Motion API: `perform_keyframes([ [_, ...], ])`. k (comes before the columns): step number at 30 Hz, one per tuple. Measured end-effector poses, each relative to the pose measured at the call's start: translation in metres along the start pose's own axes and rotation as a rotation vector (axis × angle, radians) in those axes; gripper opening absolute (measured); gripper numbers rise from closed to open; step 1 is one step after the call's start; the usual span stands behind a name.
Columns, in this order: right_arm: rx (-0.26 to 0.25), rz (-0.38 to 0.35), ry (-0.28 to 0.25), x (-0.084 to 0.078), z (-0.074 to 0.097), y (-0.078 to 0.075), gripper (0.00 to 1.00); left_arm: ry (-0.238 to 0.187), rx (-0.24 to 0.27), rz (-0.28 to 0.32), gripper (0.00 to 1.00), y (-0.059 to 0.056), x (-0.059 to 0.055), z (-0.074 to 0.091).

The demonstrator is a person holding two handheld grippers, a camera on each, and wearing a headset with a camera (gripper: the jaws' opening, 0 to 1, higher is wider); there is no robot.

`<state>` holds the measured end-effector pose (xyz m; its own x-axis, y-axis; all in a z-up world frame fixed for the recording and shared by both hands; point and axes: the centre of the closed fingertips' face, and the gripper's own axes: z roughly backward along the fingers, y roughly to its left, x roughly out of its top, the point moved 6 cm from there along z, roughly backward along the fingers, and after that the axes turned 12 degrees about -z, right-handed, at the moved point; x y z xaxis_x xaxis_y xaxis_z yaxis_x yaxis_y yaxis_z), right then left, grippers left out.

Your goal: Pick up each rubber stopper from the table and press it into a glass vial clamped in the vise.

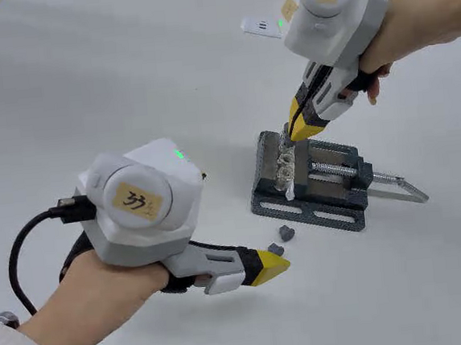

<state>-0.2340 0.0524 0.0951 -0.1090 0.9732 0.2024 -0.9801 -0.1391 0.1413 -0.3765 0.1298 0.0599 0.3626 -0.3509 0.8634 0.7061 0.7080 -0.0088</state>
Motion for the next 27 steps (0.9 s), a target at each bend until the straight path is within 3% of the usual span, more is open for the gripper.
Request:
perform_keyframes([
  [8,-0.009,-0.024,0.012,0.002,-0.001,0.003,0.0,-0.001,0.006,0.007,0.89,0.001,-0.001,-0.001],
  [10,0.0,-0.063,0.011,0.001,-0.002,0.002,0.0,-0.003,0.005,0.009,0.89,0.001,-0.001,-0.002],
  [13,0.005,-0.061,0.001,-0.001,-0.002,0.004,0.0,-0.007,0.006,0.017,0.89,0.003,-0.001,-0.004],
  [14,-0.001,-0.03,0.007,-0.001,-0.003,0.004,0.0,-0.007,0.007,0.02,0.89,0.004,-0.001,-0.005],
  [18,-0.018,-0.042,0.019,-0.001,-0.003,0.008,0.0,-0.006,0.005,0.025,0.89,0.007,-0.002,-0.007],
  [27,-0.019,-0.064,0.001,-0.003,-0.004,0.003,0.0,-0.008,0.019,0.045,0.89,0.016,-0.002,-0.01],
])
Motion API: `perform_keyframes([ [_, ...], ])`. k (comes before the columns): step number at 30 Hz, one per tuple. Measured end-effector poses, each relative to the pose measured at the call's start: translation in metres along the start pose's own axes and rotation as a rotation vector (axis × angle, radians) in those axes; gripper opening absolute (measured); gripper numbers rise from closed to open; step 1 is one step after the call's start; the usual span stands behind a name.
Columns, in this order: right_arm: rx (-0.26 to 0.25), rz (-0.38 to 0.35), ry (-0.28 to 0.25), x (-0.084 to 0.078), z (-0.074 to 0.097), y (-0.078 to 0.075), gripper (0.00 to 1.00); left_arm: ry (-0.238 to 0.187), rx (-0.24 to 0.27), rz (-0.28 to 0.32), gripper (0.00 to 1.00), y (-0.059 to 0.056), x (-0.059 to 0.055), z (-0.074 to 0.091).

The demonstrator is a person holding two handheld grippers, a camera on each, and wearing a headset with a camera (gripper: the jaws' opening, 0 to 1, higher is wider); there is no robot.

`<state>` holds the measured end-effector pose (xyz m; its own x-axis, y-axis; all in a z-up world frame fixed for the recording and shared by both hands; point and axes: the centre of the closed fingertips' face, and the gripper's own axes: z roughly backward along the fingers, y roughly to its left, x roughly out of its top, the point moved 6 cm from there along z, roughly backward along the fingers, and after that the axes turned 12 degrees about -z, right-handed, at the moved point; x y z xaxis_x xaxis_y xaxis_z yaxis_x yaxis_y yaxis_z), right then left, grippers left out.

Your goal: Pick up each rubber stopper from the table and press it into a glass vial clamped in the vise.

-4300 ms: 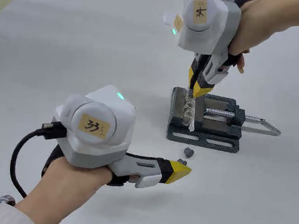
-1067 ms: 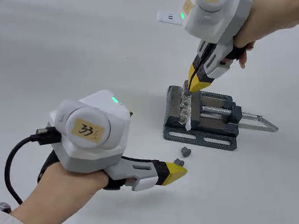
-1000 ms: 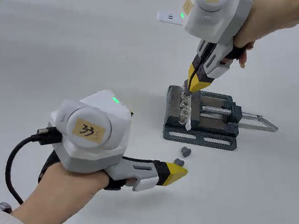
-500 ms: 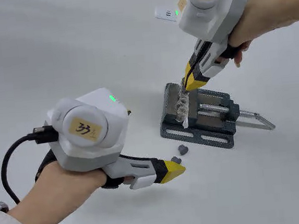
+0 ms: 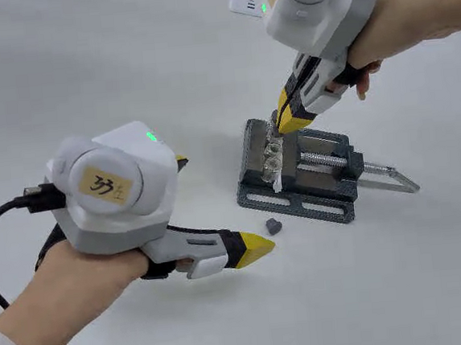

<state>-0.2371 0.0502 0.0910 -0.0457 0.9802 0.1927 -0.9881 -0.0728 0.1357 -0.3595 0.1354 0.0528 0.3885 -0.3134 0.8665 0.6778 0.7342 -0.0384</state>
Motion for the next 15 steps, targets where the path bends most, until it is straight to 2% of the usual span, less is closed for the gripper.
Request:
perform_keyframes([
  [7,-0.006,-0.043,-0.011,0.0022,-0.0023,-0.0016,0.0,-0.003,0.009,0.015,0.89,0.0071,-0.0018,-0.0015],
  [12,-0.014,-0.05,0.014,0.0064,-0.0029,-0.0042,0.0,-0.005,0.012,0.02,0.89,0.0084,-0.0009,-0.0032],
  [15,0.004,-0.052,0.023,0.0056,-0.0024,-0.0044,0.0,-0.005,0.013,0.024,0.89,0.0084,-0.0011,-0.0038],
])
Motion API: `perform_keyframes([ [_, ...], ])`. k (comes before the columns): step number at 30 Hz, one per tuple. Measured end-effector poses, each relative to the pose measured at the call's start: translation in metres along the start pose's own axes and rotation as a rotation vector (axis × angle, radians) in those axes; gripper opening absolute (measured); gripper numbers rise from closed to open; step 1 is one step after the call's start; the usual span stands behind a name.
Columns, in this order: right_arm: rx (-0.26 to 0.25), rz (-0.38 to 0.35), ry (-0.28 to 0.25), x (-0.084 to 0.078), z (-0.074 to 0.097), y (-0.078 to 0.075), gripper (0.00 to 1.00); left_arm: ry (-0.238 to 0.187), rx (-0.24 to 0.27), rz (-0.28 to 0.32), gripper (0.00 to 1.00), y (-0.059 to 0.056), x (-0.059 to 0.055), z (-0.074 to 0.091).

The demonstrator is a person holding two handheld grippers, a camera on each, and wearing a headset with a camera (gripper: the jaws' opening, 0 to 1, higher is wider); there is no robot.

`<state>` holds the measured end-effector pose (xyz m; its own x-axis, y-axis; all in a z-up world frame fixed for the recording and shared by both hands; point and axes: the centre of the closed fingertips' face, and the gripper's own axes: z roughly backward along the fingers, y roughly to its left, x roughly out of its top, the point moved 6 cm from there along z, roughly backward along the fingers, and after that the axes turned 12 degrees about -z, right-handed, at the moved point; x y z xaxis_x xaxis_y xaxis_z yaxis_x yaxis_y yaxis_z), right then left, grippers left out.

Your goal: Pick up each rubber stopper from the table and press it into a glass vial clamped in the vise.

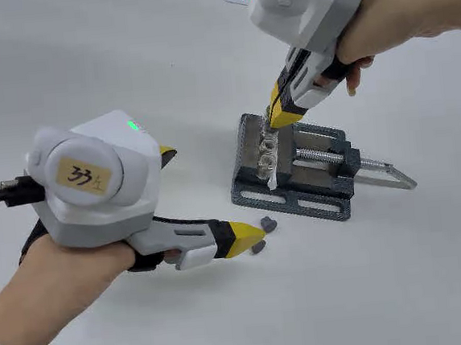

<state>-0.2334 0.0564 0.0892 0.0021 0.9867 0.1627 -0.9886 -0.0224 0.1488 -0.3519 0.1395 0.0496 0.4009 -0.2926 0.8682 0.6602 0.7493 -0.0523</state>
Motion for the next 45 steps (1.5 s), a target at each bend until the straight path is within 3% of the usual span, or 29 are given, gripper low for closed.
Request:
perform_keyframes([
  [2,0.007,-0.003,0.009,0.0,0.0,0.0,0.0,0.001,-0.002,0.001,0.89,0.0,0.0,-0.001],
  [3,0.006,0.028,0.018,0.0,0.0,0.001,0.0,0.002,-0.002,0.002,0.89,-0.001,0.0,-0.001],
  [8,0.016,-0.029,0.014,-0.003,0.001,0.001,0.0,0.002,0.0,0.007,0.88,0.0,-0.002,-0.001],
  [10,0.002,0.028,0.038,0.0,0.0,0.001,0.0,0.005,0.0,0.006,0.88,-0.001,-0.002,-0.001],
  [13,-0.015,-0.004,0.052,0.001,-0.001,0.0,0.0,0.004,-0.004,0.003,0.88,-0.002,0.0,-0.001],
  [18,-0.019,0.026,0.062,0.001,0.0,0.002,0.0,-0.002,-0.005,-0.005,0.88,-0.004,0.003,-0.002],
  [26,-0.015,0.019,0.068,0.003,0.0,0.005,0.0,-0.021,-0.003,-0.03,0.88,-0.01,0.018,0.006],
  [28,-0.009,-0.005,0.057,0.0,-0.001,0.002,0.0,-0.023,0.0,-0.036,0.88,-0.011,0.015,0.003],
  [32,0.002,-0.031,0.026,-0.01,-0.002,-0.002,0.0,-0.028,0.008,-0.049,0.88,-0.014,0.02,0.004],
  [38,-0.019,-0.045,0.007,-0.02,-0.005,0.003,0.0,-0.031,0.029,-0.05,0.88,-0.02,0.022,0.002],
  [41,-0.026,-0.047,0.0,-0.02,-0.005,0.005,0.0,-0.032,0.035,-0.047,0.88,-0.023,0.025,0.005],
  [45,-0.015,-0.106,-0.048,-0.02,-0.006,0.004,0.0,-0.028,0.04,-0.055,0.88,-0.025,0.029,0.008],
])
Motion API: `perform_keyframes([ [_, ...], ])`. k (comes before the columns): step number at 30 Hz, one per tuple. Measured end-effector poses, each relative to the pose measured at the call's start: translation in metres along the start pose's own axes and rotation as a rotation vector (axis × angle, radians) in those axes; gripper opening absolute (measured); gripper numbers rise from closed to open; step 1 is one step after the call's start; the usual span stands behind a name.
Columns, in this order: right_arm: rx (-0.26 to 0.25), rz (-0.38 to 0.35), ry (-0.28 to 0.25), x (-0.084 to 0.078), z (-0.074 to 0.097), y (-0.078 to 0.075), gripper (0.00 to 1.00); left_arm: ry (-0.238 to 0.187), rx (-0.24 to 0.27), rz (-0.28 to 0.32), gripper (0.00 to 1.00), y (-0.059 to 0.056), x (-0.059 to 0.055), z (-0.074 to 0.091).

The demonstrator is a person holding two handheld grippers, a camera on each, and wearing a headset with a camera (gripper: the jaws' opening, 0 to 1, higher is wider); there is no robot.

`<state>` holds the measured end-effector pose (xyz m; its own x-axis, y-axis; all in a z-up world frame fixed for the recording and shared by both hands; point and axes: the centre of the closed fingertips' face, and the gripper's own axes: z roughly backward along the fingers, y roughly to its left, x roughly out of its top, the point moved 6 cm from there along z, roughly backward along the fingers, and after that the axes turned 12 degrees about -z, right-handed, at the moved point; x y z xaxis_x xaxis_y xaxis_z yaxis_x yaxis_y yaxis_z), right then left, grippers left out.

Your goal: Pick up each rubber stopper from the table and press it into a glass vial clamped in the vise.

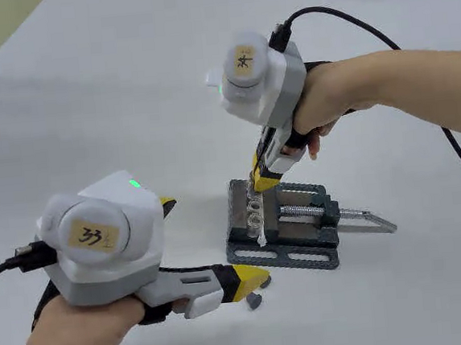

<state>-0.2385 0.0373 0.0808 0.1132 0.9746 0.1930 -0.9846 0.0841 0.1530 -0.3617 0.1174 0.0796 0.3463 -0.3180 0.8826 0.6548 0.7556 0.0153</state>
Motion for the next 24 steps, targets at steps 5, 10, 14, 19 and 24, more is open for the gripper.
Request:
perform_keyframes([
  [5,0.001,-0.033,-0.079,0.002,0.001,0.0,0.0,0.003,-0.001,-0.008,0.89,0.001,0.001,0.001],
  [10,-0.007,-0.03,-0.117,0.006,0.0,0.0,0.0,0.014,-0.011,-0.023,0.89,0.004,0.0,0.003],
  [14,-0.018,-0.008,-0.112,0.01,0.0,-0.001,0.0,0.02,-0.011,-0.032,0.89,0.004,0.0,0.007],
  [19,-0.018,-0.006,-0.112,0.01,0.002,-0.001,0.0,0.025,-0.007,-0.039,0.89,0.007,-0.001,0.011],
  [24,-0.009,-0.01,-0.139,0.01,0.002,-0.001,0.0,0.028,-0.003,-0.041,0.89,0.013,-0.001,0.014],
])
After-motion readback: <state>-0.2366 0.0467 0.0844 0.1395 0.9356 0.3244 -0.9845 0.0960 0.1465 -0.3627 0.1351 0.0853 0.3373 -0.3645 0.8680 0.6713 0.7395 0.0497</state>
